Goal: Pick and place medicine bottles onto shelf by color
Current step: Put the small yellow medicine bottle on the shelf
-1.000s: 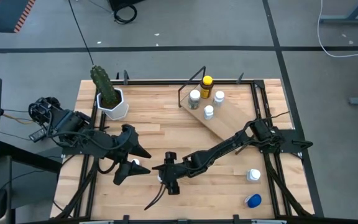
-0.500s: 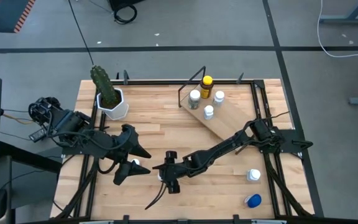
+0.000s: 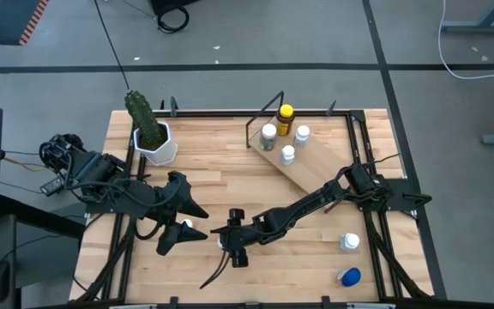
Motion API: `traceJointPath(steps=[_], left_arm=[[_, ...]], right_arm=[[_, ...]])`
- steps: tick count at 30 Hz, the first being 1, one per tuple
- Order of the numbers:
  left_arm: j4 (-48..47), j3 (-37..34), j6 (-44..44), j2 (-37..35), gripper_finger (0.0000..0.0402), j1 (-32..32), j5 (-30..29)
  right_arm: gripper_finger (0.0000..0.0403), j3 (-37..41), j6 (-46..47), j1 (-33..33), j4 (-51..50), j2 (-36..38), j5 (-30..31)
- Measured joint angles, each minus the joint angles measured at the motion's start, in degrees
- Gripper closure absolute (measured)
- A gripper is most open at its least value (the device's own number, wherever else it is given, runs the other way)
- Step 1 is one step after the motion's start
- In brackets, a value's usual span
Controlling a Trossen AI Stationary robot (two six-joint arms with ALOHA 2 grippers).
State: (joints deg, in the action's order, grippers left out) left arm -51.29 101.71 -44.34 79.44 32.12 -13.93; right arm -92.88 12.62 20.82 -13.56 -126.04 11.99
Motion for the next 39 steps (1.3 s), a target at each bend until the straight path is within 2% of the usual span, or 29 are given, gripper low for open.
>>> traceJointPath(steps=[7,12,17,21,28,32,39], left_arm=[[0.0,0.0,0.6,0.0,0.0109,0.0,0.0],[-0.1,0.0,0.6,0.0,0.0109,0.0,0.1],[-1.9,0.0,0.6,0.0,0.0109,0.0,0.6],[-2.7,0.0,0.8,0.0,0.0109,0.0,0.6],[-3.1,0.0,1.8,0.0,0.0109,0.0,0.6],[-3.2,0.0,1.9,-0.2,0.0109,0.0,0.7],[-3.1,0.0,3.5,-0.8,0.0109,-0.2,0.6]], right_arm=[[0.0187,0.0,0.7,0.1,0.0,0.0,0.0],[0.0188,-0.3,3.0,0.1,-1.5,1.6,0.9],[0.0186,-0.3,11.6,-0.2,-12.0,6.8,5.3],[0.0186,-0.3,14.4,-1.3,-20.9,11.7,9.0],[0.0186,1.4,18.9,-3.7,-27.6,19.4,12.1],[0.0186,4.9,22.9,-5.0,-30.4,23.5,13.5],[0.0186,16.6,32.7,-5.9,-30.3,35.2,15.8]])
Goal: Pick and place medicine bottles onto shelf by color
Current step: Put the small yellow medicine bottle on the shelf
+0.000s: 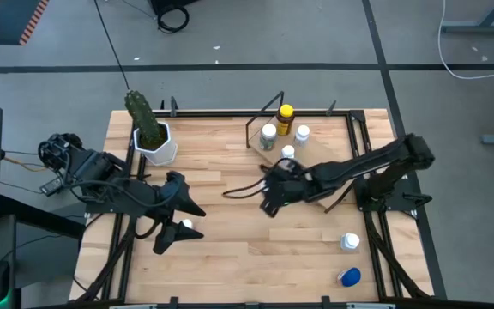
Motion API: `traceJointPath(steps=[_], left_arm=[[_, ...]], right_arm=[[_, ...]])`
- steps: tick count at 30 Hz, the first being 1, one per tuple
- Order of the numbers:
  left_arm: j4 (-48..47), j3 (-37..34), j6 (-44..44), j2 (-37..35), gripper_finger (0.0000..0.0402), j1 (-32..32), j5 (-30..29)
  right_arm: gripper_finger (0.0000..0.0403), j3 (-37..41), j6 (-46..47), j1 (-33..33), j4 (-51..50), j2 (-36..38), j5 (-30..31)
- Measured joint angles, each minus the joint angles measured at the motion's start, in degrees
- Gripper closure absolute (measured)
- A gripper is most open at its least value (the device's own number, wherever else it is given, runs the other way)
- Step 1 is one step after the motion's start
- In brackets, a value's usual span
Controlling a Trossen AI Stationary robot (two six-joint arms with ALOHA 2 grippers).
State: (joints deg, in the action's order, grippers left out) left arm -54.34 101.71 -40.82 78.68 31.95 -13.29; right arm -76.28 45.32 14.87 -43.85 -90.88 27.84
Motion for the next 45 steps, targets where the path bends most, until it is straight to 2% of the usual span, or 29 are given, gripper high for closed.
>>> traceJointPath(steps=[5,9,14,18,26,37,45], left_arm=[[0.5,0.0,2.4,-0.1,0.0109,-0.1,-0.3],[1.3,0.0,5.7,-0.4,0.0109,-2.5,-0.3],[2.4,0.0,6.4,-1.5,0.0109,-7.5,-0.6],[2.8,0.0,9.3,-2.0,0.0109,-10.8,-0.5],[2.1,0.0,10.0,-3.2,0.0109,-11.5,-0.5],[2.1,0.0,6.3,-3.8,0.0109,-11.9,-1.3],[2.2,0.0,1.2,-3.8,0.0109,-11.9,-2.6]], right_arm=[[0.0186,6.4,7.0,-0.2,-1.9,8.7,3.2],[0.0186,8.8,12.2,-0.6,-9.3,13.5,4.8],[0.0186,9.5,15.4,-2.9,-18.1,16.1,5.4],[0.0185,9.5,15.1,-4.6,-20.0,16.0,6.1],[0.0185,16.4,13.2,-9.1,-19.7,17.7,7.3],[0.0185,31.9,20.7,-12.3,-12.2,31.1,8.3],[0.0184,37.1,18.5,-14.6,-10.9,35.2,9.9]])
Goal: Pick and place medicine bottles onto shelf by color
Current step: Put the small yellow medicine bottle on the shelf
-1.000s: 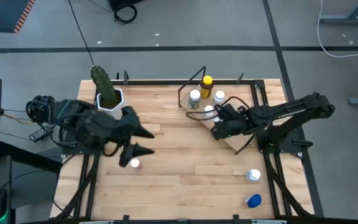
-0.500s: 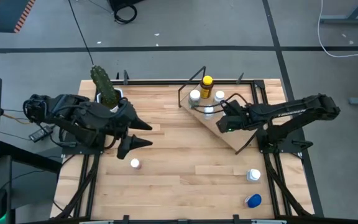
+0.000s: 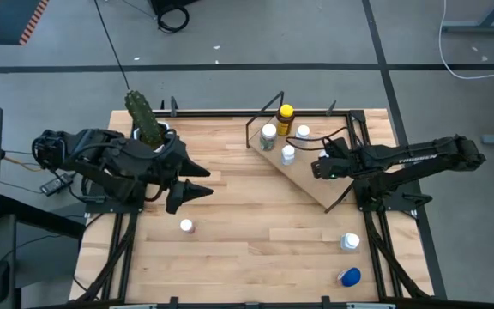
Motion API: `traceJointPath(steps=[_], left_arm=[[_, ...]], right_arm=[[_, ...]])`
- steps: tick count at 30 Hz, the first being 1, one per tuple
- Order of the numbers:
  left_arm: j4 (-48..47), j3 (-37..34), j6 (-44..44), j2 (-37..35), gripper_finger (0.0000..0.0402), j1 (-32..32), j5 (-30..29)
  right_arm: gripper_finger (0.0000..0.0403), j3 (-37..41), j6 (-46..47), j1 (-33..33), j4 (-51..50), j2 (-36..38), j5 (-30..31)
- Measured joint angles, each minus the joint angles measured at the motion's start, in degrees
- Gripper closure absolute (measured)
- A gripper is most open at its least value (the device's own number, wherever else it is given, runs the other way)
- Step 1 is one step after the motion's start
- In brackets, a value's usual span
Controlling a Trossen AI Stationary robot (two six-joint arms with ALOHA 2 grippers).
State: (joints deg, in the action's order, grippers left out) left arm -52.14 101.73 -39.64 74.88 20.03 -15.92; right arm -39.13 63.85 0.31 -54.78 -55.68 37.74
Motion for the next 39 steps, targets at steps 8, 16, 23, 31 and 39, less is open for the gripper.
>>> traceJointPath(steps=[8,16,23,31,39], left_arm=[[0.0,0.0,-6.5,0.1,0.0109,0.0,-2.1],[0.0,0.0,-9.0,0.1,0.0109,0.0,-2.3],[0.0,0.0,-9.3,0.1,0.0109,0.0,-2.5],[0.0,0.0,-9.3,0.1,0.0109,0.0,-2.5],[-0.8,0.0,-9.6,0.1,0.0109,0.0,-2.5]], right_arm=[[0.0183,4.2,-7.6,-4.0,10.7,0.4,-0.5],[0.0183,6.0,-12.8,-8.3,13.9,0.3,-1.0],[0.0182,6.5,-15.7,-11.5,16.2,0.1,-2.4],[0.0170,6.5,-15.4,-13.0,16.1,0.1,-2.4],[0.0151,6.4,-15.3,-13.0,16.9,0.1,-4.7]])
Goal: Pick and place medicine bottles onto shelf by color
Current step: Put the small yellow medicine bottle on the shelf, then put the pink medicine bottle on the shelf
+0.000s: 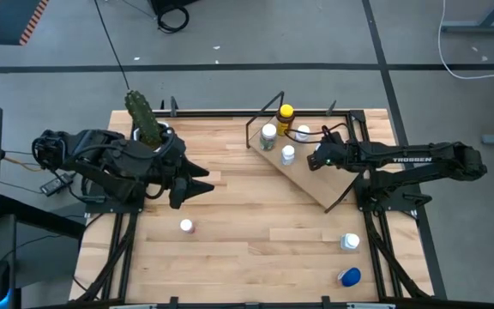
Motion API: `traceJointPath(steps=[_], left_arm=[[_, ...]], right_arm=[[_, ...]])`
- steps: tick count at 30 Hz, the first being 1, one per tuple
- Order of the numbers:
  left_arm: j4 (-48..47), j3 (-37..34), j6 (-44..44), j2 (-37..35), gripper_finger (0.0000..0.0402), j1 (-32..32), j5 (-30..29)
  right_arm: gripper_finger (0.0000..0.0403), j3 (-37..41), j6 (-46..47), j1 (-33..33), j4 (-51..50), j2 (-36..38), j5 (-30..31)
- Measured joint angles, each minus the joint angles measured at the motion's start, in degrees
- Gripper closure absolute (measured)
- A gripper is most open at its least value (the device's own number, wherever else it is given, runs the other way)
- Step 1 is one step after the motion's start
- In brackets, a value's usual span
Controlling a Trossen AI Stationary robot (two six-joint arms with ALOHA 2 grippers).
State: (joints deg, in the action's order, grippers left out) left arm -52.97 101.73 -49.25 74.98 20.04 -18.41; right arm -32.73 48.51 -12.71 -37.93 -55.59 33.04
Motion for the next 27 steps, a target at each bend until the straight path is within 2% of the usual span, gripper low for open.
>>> traceJointPath(steps=[5,15,27], left_arm=[[-2.2,0.0,-0.9,0.0,0.0109,0.1,0.0],[-8.5,0.0,-4.2,-1.8,0.0109,0.5,1.9],[-8.4,0.0,-4.2,-1.5,0.0109,0.5,1.9]], right_arm=[[0.0143,-1.9,-0.6,0.1,-0.1,0.0,-1.8],[0.0131,-4.2,-3.3,0.1,-4.3,0.0,-1.4],[0.0130,-4.3,-1.6,0.3,-5.5,1.2,-2.0]])
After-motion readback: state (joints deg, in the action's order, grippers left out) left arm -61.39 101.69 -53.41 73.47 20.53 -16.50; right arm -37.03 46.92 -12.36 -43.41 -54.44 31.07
